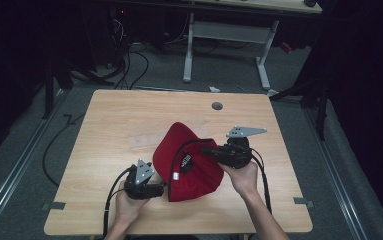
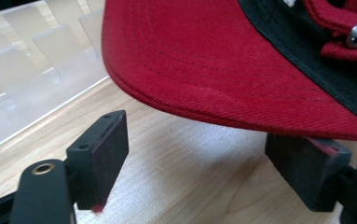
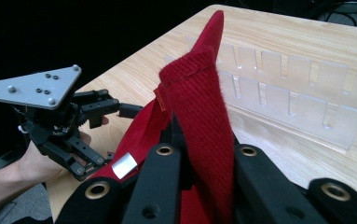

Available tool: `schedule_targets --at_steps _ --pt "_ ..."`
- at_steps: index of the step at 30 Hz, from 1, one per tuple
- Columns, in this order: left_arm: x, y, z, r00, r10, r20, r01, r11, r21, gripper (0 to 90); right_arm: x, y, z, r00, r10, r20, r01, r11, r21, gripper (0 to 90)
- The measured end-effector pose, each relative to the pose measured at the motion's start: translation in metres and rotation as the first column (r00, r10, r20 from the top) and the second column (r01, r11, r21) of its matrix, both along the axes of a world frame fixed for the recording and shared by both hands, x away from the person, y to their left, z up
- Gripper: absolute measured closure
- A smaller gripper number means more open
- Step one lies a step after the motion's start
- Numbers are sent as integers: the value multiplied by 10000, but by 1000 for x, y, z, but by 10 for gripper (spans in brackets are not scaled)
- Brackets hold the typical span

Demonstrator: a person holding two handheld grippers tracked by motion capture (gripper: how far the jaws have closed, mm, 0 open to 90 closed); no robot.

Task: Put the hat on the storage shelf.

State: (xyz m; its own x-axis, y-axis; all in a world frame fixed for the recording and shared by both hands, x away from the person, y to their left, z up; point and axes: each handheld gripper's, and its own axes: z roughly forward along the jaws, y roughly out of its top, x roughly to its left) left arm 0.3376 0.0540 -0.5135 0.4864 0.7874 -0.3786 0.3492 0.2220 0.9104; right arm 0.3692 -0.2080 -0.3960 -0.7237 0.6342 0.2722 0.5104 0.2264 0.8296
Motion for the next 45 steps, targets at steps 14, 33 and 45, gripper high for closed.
schedule_targets --at_steps 14,33,45 --pt "-4 1 15 9984 11 560 -34 9991 414 171 3 -13 -12 9970 -214 -747 181 9989 -443 855" --pt "-11 -5 15 9921 -1031 721 930 9870 1311 297 1 -5 -38 9853 314 -1682 -350 9992 -188 849" --pt "-14 -5 22 9816 -1845 492 1772 9762 1249 556 1 -16 -47 9814 254 -1903 -192 9992 344 823"
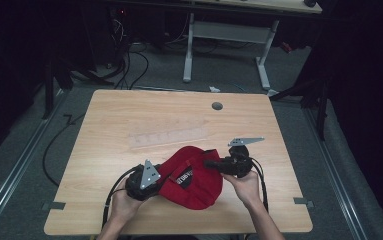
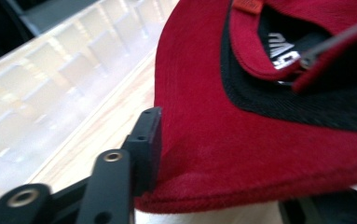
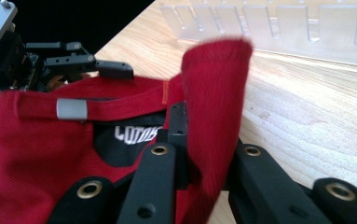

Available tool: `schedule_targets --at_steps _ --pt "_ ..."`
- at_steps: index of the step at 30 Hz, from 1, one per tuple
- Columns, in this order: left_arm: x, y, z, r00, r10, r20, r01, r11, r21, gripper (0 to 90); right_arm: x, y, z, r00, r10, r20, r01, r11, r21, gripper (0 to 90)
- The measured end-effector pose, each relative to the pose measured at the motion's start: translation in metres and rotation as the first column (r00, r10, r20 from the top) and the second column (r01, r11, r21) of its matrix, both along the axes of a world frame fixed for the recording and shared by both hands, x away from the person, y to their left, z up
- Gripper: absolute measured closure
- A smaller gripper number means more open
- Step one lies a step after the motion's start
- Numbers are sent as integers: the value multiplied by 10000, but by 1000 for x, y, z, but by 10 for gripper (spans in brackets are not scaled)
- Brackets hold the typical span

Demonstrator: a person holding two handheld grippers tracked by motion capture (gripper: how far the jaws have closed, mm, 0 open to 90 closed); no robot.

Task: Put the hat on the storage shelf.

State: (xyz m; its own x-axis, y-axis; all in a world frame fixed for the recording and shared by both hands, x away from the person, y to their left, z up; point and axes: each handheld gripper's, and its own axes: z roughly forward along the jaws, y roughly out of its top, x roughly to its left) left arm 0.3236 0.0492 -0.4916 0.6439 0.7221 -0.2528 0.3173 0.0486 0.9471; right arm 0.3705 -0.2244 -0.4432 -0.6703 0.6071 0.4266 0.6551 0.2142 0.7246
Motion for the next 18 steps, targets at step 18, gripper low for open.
schedule_targets --at_steps 18 --pt "-6 4 15 9982 -592 -136 597 9971 474 830 -5 -9 18 9674 -1524 2022 1532 9881 118 572"
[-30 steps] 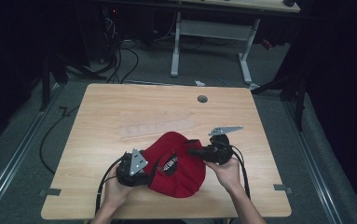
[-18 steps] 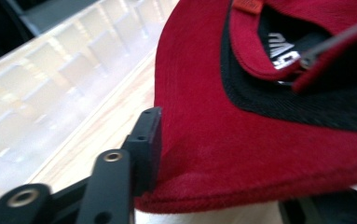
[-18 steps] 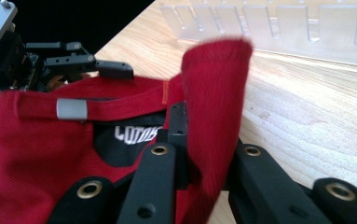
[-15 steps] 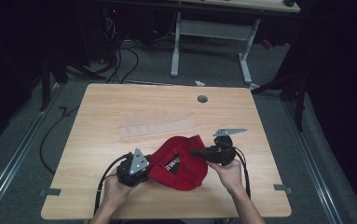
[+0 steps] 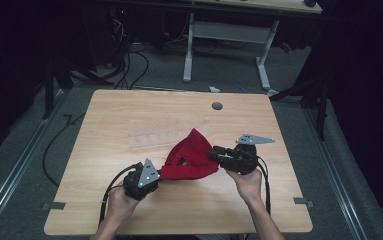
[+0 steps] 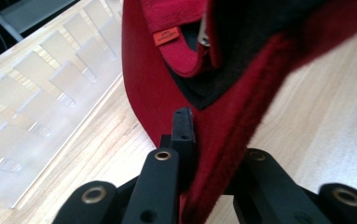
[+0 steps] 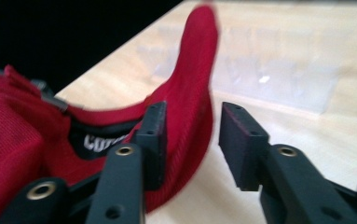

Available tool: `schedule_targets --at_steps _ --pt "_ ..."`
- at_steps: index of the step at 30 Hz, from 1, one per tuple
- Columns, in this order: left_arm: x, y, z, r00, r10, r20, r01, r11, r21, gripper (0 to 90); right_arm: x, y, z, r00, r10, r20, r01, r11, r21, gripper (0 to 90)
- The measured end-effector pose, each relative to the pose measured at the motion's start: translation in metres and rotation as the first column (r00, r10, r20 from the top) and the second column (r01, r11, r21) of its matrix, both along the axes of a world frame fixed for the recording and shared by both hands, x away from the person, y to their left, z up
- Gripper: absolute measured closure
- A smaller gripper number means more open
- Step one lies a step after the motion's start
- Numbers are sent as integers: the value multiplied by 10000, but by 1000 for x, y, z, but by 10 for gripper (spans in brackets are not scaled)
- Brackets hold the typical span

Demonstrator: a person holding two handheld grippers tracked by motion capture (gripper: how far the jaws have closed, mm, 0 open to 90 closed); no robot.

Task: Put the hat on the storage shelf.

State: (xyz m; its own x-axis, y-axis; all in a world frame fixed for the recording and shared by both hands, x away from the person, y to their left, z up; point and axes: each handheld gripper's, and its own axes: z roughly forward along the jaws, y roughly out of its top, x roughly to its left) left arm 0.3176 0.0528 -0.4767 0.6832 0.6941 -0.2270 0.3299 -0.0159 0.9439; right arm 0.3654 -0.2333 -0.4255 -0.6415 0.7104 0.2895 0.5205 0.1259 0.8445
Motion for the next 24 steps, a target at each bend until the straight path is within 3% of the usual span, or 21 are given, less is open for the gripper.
schedule_targets --at_steps 7,8,9,14,17,18,20,24 --pt "-1 5 3 9998 131 -117 -130 9999 111 855 -5 -17 9 9962 -674 553 634 9954 714 472" --pt "1 8 4 9995 210 -227 -210 9998 7 855 -7 -24 12 9939 -862 687 813 9941 713 451" --pt "3 15 8 9986 374 -371 -388 9985 -382 855 -8 -27 12 9933 -908 721 863 9943 632 445" --pt "7 27 18 9970 550 -543 -609 9915 -1146 855 -6 -32 -7 9930 -1119 368 1136 9925 -457 429" --pt "9 31 22 9960 586 -681 -683 9865 -1491 854 -4 -33 -19 9923 -1232 134 1239 9889 -816 425" --pt "10 34 25 9952 577 -788 -711 9811 -1799 854 -2 -33 -34 9903 -1383 -152 1355 9834 -1204 420" --pt "11 35 26 9950 589 -813 -732 9798 -1859 853 -1 -33 -42 9878 -1529 -298 1471 9784 -1449 416" --pt "14 39 29 9937 686 -889 -848 9775 -1929 853 -1 -36 -70 9781 -1983 -624 1795 9571 -2275 429"
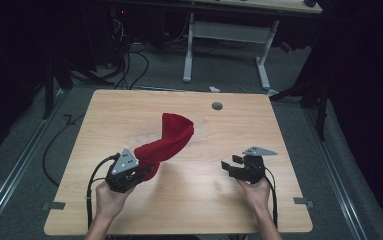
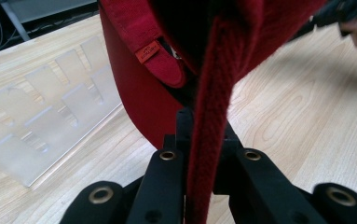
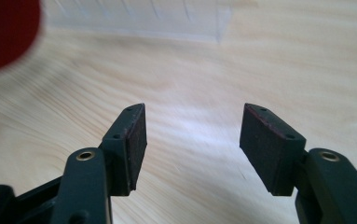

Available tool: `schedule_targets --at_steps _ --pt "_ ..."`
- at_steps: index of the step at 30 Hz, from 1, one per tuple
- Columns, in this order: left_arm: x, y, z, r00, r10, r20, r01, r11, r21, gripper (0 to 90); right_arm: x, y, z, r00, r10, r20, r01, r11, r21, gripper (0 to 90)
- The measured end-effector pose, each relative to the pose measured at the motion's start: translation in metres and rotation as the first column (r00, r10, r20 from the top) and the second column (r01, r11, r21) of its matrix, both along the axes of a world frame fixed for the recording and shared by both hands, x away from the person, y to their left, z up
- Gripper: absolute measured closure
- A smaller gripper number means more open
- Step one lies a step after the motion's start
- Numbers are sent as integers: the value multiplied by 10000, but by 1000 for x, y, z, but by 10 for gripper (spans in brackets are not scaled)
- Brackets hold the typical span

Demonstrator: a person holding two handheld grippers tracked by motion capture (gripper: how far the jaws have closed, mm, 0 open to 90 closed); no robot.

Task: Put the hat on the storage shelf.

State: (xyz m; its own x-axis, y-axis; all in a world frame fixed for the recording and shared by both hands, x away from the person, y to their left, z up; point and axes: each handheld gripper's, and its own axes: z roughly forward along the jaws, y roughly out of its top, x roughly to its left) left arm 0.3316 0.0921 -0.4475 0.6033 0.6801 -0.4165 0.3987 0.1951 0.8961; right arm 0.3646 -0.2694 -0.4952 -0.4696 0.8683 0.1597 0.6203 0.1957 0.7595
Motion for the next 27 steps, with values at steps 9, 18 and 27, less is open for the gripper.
schedule_targets --at_steps 9,18,27 --pt "7 7 6 9994 286 -189 -294 9986 -433 852 -2 0 -30 9991 -255 -338 210 9916 -1277 461" --pt "18 19 22 9976 598 -352 -641 9886 -1366 851 -6 3 -36 9981 -531 321 582 9807 -1867 431" --pt "34 32 38 9938 1053 -361 -1101 9773 -1811 851 -7 5 -36 9983 -492 313 542 9808 -1875 407"
